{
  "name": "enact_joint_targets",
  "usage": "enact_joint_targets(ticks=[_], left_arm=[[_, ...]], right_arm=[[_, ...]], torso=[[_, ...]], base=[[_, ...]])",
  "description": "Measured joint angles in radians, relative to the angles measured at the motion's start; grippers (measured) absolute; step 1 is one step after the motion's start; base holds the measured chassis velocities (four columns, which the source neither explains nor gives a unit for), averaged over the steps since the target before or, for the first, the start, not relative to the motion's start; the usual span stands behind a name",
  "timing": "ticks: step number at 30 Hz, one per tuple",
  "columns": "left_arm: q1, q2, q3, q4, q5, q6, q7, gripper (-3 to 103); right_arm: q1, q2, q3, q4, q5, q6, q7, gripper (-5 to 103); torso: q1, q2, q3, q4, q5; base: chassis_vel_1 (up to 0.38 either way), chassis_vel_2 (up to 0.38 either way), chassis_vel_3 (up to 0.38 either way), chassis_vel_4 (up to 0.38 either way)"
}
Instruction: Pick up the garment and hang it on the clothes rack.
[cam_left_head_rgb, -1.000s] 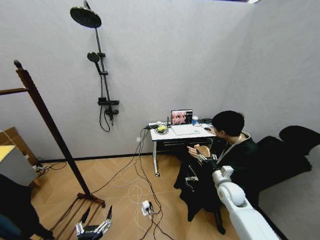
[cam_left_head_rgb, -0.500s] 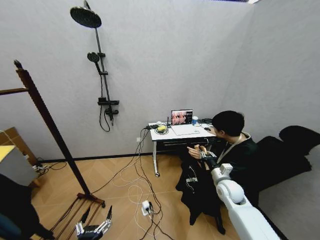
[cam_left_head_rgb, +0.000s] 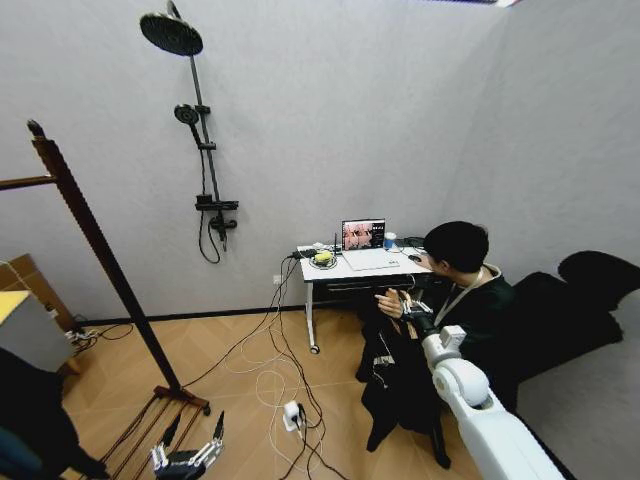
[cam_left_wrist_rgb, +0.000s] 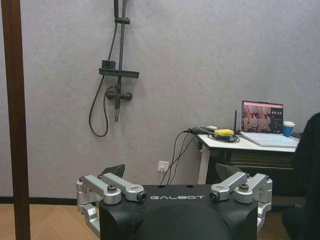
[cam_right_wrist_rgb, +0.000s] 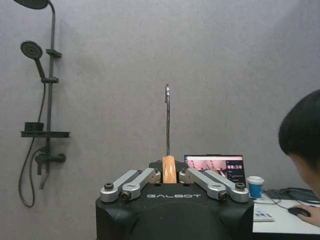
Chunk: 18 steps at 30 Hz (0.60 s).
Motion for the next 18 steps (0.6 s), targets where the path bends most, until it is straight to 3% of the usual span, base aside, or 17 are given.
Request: enact_joint_targets(ticks=[2,8,9,11,18], left_arm=[[0.000,0.000,0.000,0.000,0.000,0.000,0.000,100],[0.000,0.000,0.000,0.000,0.000,0.000,0.000,100],[0.000,0.000,0.000,0.000,0.000,0.000,0.000,100],[0.000,0.000,0.000,0.000,0.000,0.000,0.000,100],[0.000,0.000,0.000,0.000,0.000,0.000,0.000,100]], right_arm=[[0.011,-0.002,-0.014,0.013,0.006,-0.006,-0.001,10],[0.247,0.008,-0.248,-0.027,0.068,0.012,0.015,10],[0.247,0.008,-0.248,-0.027,0.068,0.012,0.015,10],[0.364,0.046,-0.359,-0.088,0.068,0.040,0.038,10],[0.432,0.135,-0.451,-0.130,0.057,0.065,0.052,10]], torso=[[0.000,0.000,0.000,0.0000,0.0000],[0.000,0.000,0.000,0.0003,-0.0002],[0.000,0.000,0.000,0.0003,-0.0002],[0.000,0.000,0.000,0.0007,-0.0006],[0.000,0.000,0.000,0.0007,-0.0003]], base=[[0.000,0.000,0.000,0.000],[0.000,0.000,0.000,0.000],[0.000,0.000,0.000,0.000],[0.000,0.000,0.000,0.000],[0.000,0.000,0.000,0.000]])
